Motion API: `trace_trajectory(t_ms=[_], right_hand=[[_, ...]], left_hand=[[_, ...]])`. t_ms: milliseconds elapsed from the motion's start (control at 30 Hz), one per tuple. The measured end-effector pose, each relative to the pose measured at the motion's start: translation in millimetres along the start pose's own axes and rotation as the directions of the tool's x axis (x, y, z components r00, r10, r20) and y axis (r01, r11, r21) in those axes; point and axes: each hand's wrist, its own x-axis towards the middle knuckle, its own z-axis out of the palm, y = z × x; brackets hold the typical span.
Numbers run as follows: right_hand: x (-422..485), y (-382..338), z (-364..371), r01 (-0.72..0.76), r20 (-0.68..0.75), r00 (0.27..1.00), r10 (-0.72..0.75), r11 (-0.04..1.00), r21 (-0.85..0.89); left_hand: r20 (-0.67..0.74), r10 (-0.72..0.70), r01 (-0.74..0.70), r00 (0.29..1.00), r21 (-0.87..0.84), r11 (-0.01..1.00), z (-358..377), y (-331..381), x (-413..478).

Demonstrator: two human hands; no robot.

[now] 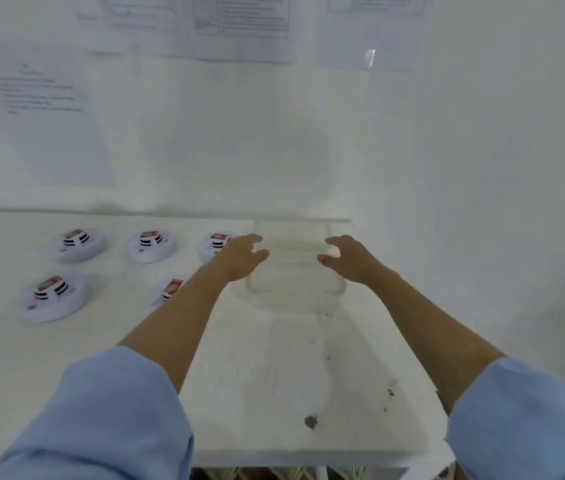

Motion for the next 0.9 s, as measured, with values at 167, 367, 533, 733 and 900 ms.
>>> trace_trajectory(t_ms=[167,367,533,733,900], right_hand=[[-2.1,13.4,4.9,-0.094,0.007,0.996,0.093,0.990,0.103],[-3.9,17.2,4.7,-0.237,0.124,0.971,0.202,0.832,0.502],[3.3,27.4,2.3,-0.342,0.296,0.936,0.190,0.685,0.643],[9.7,37.7,4.5,-0.449,0.422,0.885,0.198,0.603,0.660],[15.0,39.0,5.4,-0.403,0.333,0.914,0.233,0.615,0.677]], left_hand=[[0.059,-0.225,0.233,0.973,-0.268,0.935,10.0,-6.6,5.7],[0.278,-0.315,0.419,0.908,-0.547,0.725,9.0,-18.2,4.8],[0.382,-0.321,0.496,0.867,-0.587,0.640,5.4,-20.8,6.9],[0.450,-0.321,0.543,0.833,-0.556,0.629,3.5,-27.9,12.1],[0.428,-0.301,0.513,0.853,-0.575,0.637,1.9,-26.9,13.5]])
